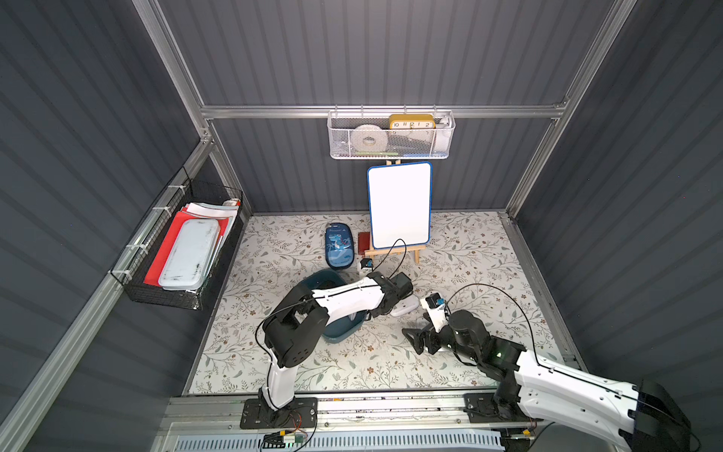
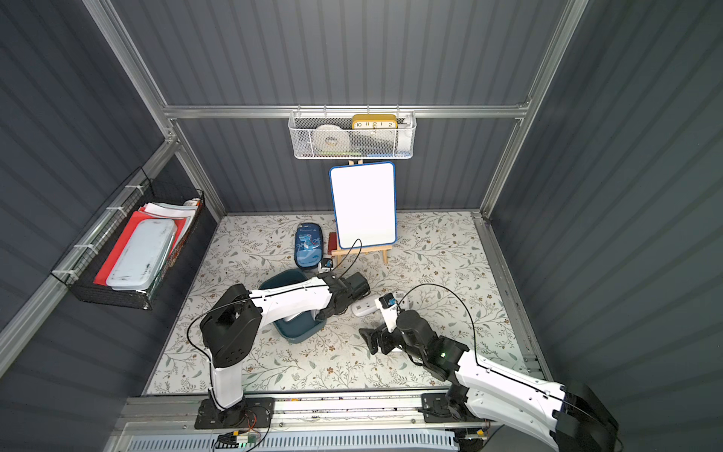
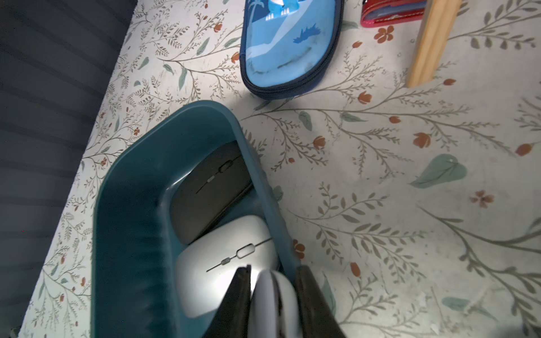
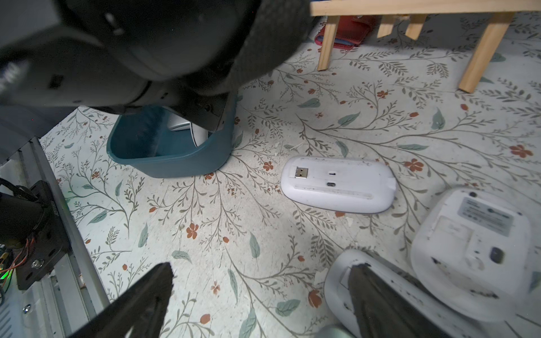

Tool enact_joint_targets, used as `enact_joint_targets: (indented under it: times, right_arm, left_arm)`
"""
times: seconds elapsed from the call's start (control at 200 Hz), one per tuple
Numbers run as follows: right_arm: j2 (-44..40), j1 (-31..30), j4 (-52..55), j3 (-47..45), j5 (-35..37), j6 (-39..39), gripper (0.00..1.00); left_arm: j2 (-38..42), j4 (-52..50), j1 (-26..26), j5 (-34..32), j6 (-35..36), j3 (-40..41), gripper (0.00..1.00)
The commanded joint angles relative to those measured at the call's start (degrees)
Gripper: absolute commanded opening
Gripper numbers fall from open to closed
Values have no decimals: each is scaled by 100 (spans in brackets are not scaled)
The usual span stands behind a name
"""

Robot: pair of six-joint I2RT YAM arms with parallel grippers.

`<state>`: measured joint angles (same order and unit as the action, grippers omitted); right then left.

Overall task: Put the mouse in the storage box
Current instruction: Adjust the storage box at the center of the board, then place the mouse in the storage box.

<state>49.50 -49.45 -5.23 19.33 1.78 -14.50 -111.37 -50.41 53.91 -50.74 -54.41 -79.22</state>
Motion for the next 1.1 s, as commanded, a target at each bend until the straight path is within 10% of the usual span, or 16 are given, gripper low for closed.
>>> enact_joint_targets:
  times: [0.0, 0.18, 0.485, 0.785, 1.096]
  right_arm:
    - [49, -6, -74, 88, 102, -26, 98]
    - [64, -3, -96, 75, 121, -40, 98]
    - [87, -3, -48, 115, 123, -39, 98]
    - [69, -3, -48, 101, 142, -49, 98]
    - [118, -8, -31, 173, 203, -44, 98]
  left_arm:
    - [53, -233, 5, 214, -215, -357, 0]
    - [-248, -1669, 27, 153, -1534, -434, 0]
    - [-359, -1700, 180, 727, -1571, 40, 0]
    - [-214, -1691, 233, 664, -1558, 41, 69]
    - [336, -1411, 234, 530, -1204, -572, 84]
